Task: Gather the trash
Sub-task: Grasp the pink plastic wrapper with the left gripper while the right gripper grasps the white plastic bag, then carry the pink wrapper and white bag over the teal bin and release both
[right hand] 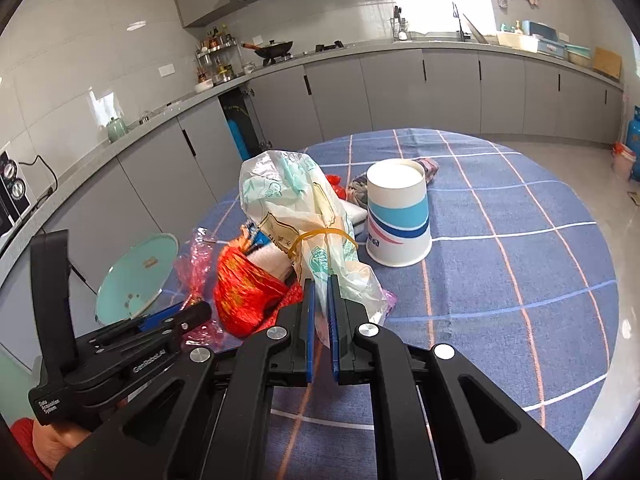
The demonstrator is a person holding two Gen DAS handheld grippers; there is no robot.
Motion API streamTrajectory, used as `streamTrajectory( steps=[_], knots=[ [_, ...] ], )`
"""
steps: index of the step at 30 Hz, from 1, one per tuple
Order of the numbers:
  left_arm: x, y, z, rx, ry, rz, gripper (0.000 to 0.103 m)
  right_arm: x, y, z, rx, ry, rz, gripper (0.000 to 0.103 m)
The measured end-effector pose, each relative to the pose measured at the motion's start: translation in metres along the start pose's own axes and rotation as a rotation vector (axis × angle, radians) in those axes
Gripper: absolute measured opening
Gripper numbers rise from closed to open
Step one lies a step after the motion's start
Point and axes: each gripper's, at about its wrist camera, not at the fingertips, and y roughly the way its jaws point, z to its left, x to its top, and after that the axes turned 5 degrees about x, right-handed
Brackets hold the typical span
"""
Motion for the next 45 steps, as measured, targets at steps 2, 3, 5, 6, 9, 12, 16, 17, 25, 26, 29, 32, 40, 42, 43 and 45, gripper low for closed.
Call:
streamTrajectory(
  steps=[2,3,5,6,9,12,16,17,25,26,29,32,40,42,43,45],
  knots=[
    [0.003,-0.009,0.004,-0.003,0.004,-0.028,0.023,0.002,-0.001,0.003,0.004,0.001,-0.011,0.007],
    [0.005,-0.016,0.006,0.003,0.008,-0.049,0.023,0.003,-0.002,0.005,0.006,0.002,-0.016,0.007],
    [0.006,-0.025,0.011,0.021,0.016,-0.08,0.023,0.004,-0.003,0.009,0.008,0.003,-0.026,0.007],
    [0.008,-0.031,0.014,0.036,0.02,-0.096,0.023,0.005,-0.003,0.012,0.014,0.003,-0.029,0.007],
    [0.012,-0.042,0.026,0.082,0.022,-0.128,0.023,0.009,0.001,0.021,0.025,-0.004,-0.032,0.007],
    [0.016,-0.052,0.041,0.109,0.001,-0.145,0.023,0.013,0.005,0.033,0.05,-0.008,-0.034,0.007],
    [0.021,-0.062,0.064,0.159,-0.027,-0.164,0.023,0.019,0.013,0.059,0.093,-0.043,-0.033,0.007],
    [0.022,-0.064,0.071,0.173,-0.035,-0.168,0.023,0.019,0.015,0.065,0.104,-0.049,-0.029,0.007],
    [0.025,-0.078,0.121,0.243,-0.102,-0.183,0.023,0.024,0.043,0.12,0.189,-0.09,0.017,0.007],
    [0.025,-0.078,0.126,0.249,-0.109,-0.184,0.023,0.024,0.046,0.126,0.197,-0.092,0.023,0.007],
    [0.023,-0.08,0.145,0.267,-0.142,-0.183,0.023,0.024,0.056,0.144,0.223,-0.103,0.044,0.007],
    [0.02,-0.081,0.165,0.292,-0.176,-0.176,0.023,0.022,0.067,0.161,0.238,-0.11,0.065,0.007],
    [0.016,-0.07,0.191,0.295,-0.204,-0.139,0.023,0.015,0.099,0.192,0.265,-0.117,0.124,0.007],
    [0.018,-0.064,0.194,0.285,-0.202,-0.125,0.023,0.014,0.107,0.197,0.267,-0.115,0.139,0.007],
    [0.018,-0.061,0.196,0.283,-0.2,-0.117,0.023,0.013,0.11,0.198,0.267,-0.115,0.144,0.007],
    [0.019,-0.055,0.199,0.273,-0.2,-0.105,0.023,0.013,0.119,0.201,0.266,-0.113,0.159,0.007]
  ],
)
